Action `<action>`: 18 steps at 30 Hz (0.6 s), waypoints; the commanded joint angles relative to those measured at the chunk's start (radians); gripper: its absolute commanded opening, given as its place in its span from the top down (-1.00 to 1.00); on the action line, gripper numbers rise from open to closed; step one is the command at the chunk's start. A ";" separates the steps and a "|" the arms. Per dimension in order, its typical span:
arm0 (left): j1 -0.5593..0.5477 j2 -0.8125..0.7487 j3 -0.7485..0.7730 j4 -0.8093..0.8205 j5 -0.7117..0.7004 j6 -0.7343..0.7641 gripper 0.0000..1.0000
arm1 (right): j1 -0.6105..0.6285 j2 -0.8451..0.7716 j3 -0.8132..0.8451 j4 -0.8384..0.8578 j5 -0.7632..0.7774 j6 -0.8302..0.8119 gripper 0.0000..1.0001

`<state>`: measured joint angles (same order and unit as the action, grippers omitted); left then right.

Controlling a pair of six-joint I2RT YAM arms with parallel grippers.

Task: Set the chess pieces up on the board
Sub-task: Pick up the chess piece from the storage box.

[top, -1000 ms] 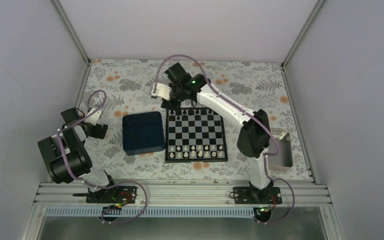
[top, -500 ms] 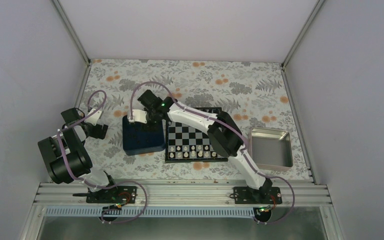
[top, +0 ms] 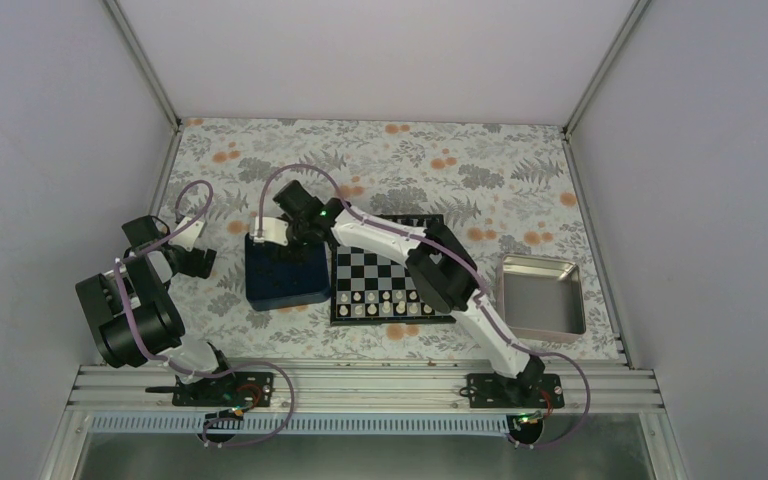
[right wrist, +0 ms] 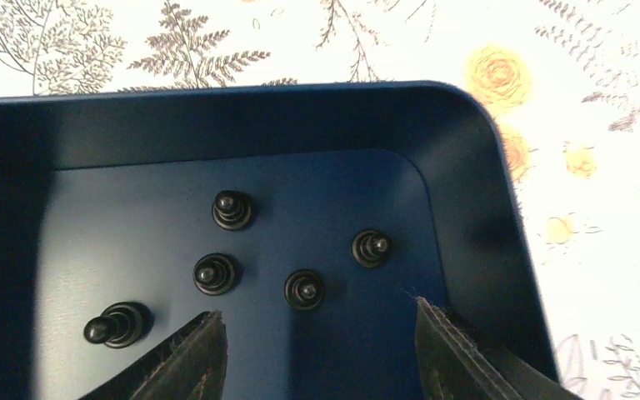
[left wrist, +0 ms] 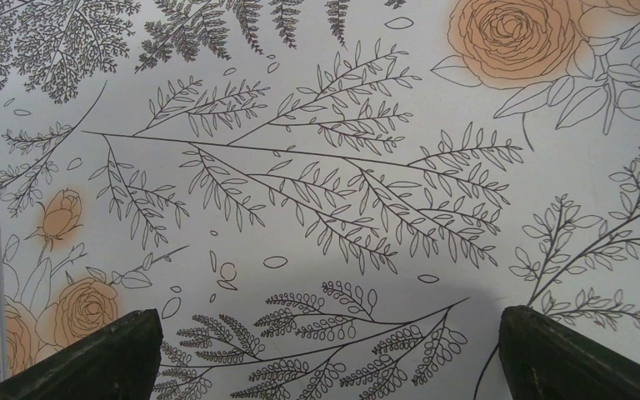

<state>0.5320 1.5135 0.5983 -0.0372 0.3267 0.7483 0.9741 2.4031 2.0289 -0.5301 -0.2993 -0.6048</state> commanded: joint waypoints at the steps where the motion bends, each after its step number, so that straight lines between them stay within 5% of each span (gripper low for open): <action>1: 0.003 0.006 -0.018 -0.038 0.005 0.025 -1.00 | 0.002 0.044 0.032 0.029 -0.042 0.021 -0.17; 18: 0.003 0.007 -0.021 -0.035 0.005 0.026 -1.00 | 0.004 0.104 0.042 0.076 -0.080 0.061 -0.13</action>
<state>0.5320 1.5139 0.5983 -0.0372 0.3267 0.7486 0.9741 2.4767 2.0411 -0.4847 -0.3489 -0.5667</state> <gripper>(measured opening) 0.999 0.567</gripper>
